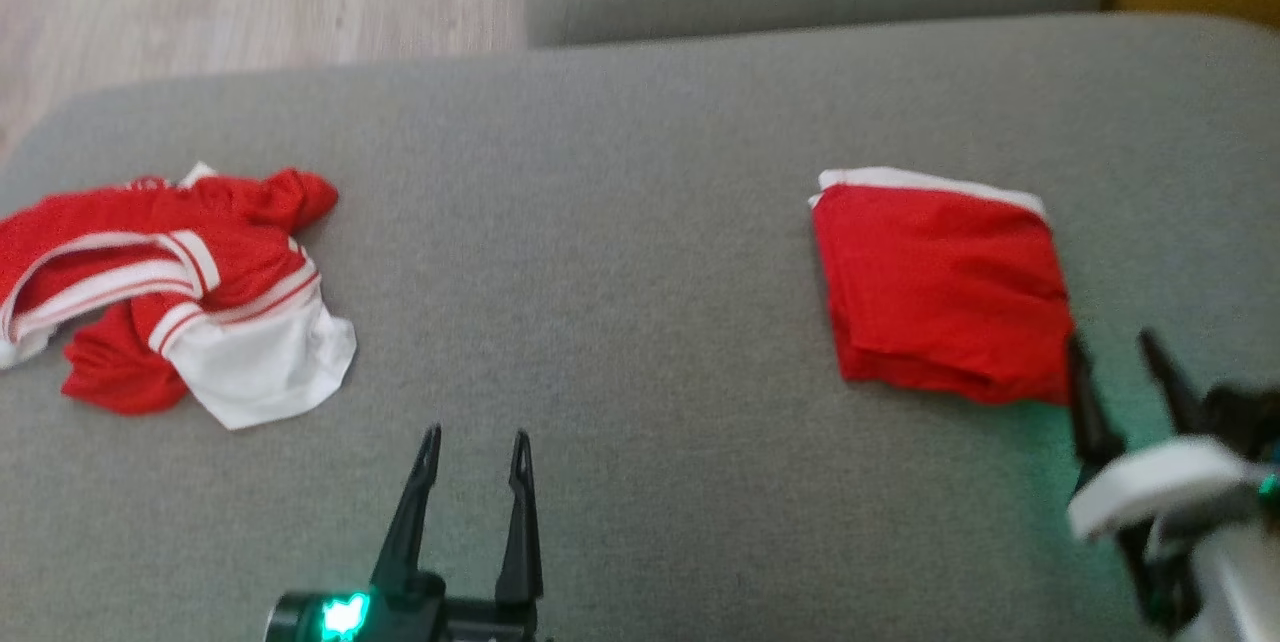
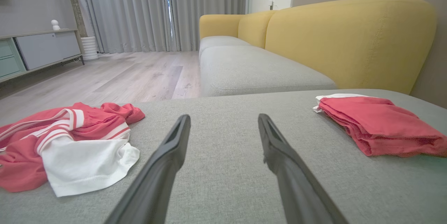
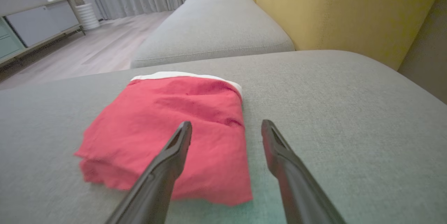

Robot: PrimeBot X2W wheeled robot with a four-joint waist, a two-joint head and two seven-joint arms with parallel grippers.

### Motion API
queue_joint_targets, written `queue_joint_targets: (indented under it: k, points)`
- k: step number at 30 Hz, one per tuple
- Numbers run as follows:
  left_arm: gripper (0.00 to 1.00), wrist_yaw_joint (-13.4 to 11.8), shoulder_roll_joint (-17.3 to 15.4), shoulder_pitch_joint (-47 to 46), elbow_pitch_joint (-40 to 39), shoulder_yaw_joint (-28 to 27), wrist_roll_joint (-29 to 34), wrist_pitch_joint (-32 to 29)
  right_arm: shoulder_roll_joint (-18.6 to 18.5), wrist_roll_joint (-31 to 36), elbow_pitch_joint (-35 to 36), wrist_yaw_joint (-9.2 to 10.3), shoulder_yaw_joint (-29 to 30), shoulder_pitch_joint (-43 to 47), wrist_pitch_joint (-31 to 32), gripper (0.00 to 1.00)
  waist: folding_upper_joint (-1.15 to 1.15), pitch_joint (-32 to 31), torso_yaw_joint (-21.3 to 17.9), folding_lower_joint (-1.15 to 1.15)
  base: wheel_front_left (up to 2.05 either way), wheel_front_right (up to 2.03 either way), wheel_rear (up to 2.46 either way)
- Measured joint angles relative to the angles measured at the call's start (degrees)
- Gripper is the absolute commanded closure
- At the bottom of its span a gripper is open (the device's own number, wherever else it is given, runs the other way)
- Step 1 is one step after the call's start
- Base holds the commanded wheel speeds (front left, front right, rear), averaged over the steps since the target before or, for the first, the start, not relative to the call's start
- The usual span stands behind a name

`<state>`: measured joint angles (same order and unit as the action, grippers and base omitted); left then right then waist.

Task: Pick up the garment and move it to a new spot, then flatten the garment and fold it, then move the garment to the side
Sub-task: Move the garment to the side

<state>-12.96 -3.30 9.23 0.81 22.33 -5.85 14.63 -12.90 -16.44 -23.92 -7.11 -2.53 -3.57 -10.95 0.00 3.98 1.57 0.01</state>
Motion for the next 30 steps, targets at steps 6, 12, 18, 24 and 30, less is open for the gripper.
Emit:
queue_joint_targets:
  k: [6,12,18,24,30]
  points:
    - [0.00,-0.2,0.0,-3.8,0.3,0.5,0.5,0.0,-1.6,-2.1,-8.0,0.00,3.5,-11.1,6.3,0.00,0.00,4.5,0.2,0.01,0.00,0.00,0.00]
    - [0.00,-0.3,0.0,-5.7,1.2,1.1,0.5,0.0,-3.8,-0.5,-15.9,0.00,4.5,-15.6,10.5,0.00,0.00,6.8,1.5,0.00,0.00,0.00,0.00]
    - [0.00,-0.8,0.0,-6.1,1.7,1.7,0.4,0.0,-3.7,-5.9,-18.4,0.00,-1.4,-17.5,13.4,0.71,0.00,7.6,2.3,-0.01,0.00,0.00,0.00]
    - [0.00,-1.2,0.0,-6.7,1.9,1.7,0.4,0.0,-5.5,-9.3,-19.1,0.00,-5.0,-18.7,13.8,1.00,0.00,7.6,1.8,-0.01,0.00,0.00,0.00]
    - [0.00,-1.2,0.0,-6.8,1.7,1.6,0.5,0.0,-10.0,-8.5,-21.3,0.00,-4.4,-21.5,11.6,1.00,0.00,8.5,-0.1,-0.01,0.00,0.00,0.00]
